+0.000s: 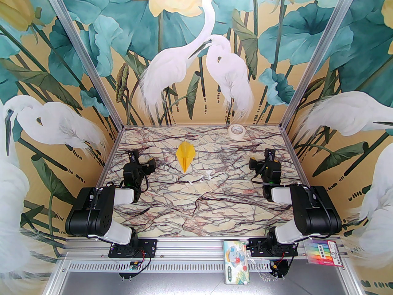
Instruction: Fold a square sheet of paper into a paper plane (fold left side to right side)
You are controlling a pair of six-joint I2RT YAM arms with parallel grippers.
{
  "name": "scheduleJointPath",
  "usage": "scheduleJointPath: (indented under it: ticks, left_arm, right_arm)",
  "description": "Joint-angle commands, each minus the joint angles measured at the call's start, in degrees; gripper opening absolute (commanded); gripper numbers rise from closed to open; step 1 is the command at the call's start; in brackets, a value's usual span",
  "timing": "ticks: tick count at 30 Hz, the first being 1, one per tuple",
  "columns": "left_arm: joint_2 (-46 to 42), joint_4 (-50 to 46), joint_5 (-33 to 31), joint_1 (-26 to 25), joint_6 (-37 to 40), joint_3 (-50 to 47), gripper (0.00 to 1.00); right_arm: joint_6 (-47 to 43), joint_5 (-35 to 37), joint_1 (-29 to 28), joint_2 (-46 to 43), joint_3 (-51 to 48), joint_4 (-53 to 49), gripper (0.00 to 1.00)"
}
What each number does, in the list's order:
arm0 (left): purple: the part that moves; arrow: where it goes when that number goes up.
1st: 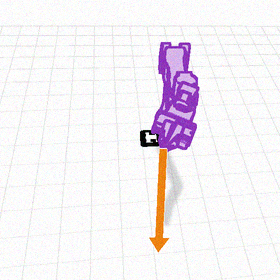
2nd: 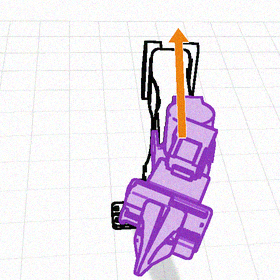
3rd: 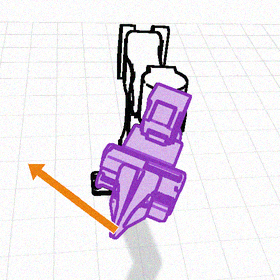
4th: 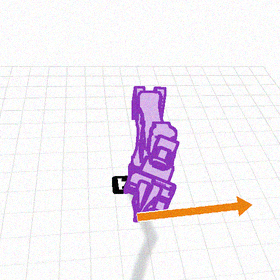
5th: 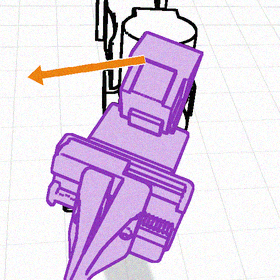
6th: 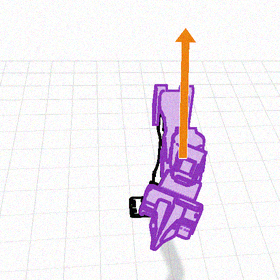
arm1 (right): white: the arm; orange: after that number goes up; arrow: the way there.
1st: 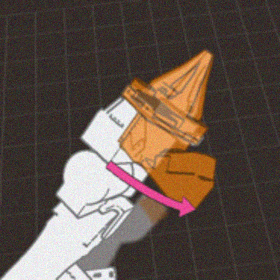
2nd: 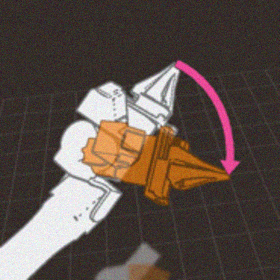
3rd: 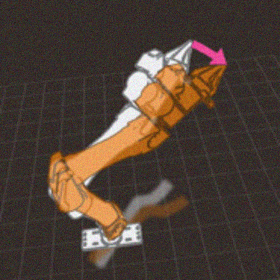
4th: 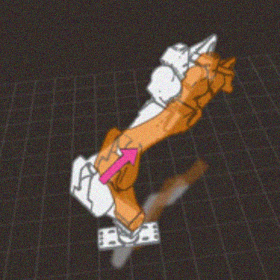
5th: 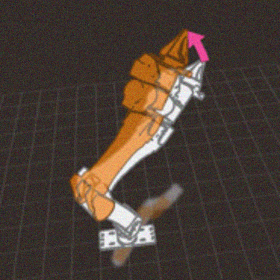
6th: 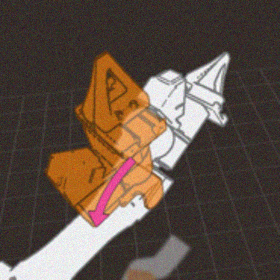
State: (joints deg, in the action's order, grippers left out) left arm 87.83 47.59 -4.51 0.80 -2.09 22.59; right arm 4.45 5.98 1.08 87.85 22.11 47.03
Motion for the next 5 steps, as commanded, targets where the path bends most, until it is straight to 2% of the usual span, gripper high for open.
scheduleJointPath:
  ticks: [1, 5]
  left_arm:
    - [-0.12, 1.97, 1.46, 0.14, 0.81, -0.01, 1.0]
    - [-0.12, 1.89, 1.5, 0.1, 0.86, -0.05, 0.99]
  right_arm:
    - [-0.05, -1.68, -0.08, 0.12, 0.96, 0.52, 0.99]
    - [-0.12, -1.76, -0.09, 0.16, 0.88, 0.61, 0.99]
